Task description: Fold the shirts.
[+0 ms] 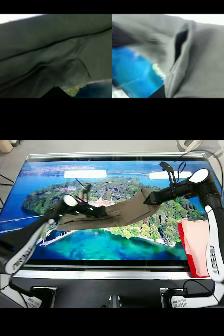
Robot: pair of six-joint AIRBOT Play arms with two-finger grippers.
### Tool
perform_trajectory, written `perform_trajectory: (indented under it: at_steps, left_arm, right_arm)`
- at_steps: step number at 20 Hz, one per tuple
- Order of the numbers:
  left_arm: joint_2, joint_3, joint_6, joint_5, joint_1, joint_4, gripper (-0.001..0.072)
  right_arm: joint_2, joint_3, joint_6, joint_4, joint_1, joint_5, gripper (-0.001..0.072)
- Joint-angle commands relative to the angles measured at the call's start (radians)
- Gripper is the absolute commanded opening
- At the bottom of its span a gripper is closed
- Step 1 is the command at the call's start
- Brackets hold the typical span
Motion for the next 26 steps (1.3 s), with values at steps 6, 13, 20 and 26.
perform_trajectory:
  at_steps: [6, 13, 20, 26]
  left_arm:
    - [-0.153, 0.001, 0.012, 0.152, -0.171, -0.316, 0.0025]
    - [0.123, 0.001, 0.068, 0.121, 0.071, -0.031, 0.0023]
    - [0.578, -0.018, 0.06, -0.02, 0.444, 0.132, 0.0025]
    - [0.74, -0.156, 0.061, -0.095, 0.486, 0.161, 0.0025]
  right_arm:
    - [0.224, 0.001, 0.073, -0.056, 0.036, 0.103, 0.0015]
    - [0.089, 0.001, 0.061, 0.082, 0.087, -0.07, 0.0013]
    - [-0.204, 0.001, 0.016, 0.187, 0.448, -0.416, 0.0014]
    - [-0.381, 0.002, -0.05, 0.395, 0.537, -0.47, 0.0389]
